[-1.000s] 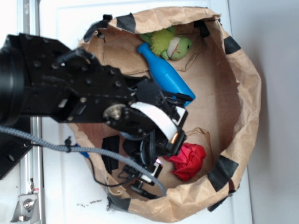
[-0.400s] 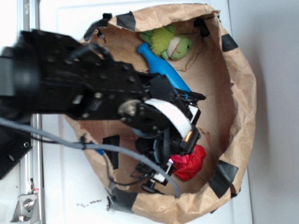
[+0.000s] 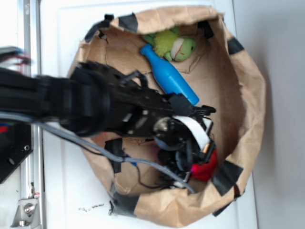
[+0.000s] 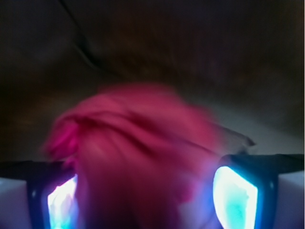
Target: Grab the red paper.
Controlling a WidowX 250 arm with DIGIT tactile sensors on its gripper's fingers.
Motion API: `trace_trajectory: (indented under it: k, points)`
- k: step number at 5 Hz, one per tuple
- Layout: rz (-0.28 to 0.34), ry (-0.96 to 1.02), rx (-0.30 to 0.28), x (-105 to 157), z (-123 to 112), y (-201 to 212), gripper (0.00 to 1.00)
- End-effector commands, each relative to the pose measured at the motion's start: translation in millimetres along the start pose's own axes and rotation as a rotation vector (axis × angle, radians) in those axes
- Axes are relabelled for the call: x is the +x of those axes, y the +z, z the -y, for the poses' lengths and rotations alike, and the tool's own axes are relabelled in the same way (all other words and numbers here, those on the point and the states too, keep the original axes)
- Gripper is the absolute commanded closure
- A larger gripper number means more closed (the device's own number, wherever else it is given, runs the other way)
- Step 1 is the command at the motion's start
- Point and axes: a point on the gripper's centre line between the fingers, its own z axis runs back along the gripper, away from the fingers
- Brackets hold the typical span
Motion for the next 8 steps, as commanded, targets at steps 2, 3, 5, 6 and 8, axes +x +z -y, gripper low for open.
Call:
trace_trajectory:
  k: [2, 3, 5, 6, 8]
  points:
    - [0.088, 0.022, 0.001, 10, 9, 38, 1.00]
    - [0.073, 0.025, 0.030, 11, 9, 55, 1.00]
    - [-0.009, 0.317, 0.225, 7, 4, 141, 1.00]
    - [-0.136, 0.473, 0.246, 8, 11, 170, 1.00]
    - [-0.356, 0.696, 0.194, -1, 8, 178, 1.00]
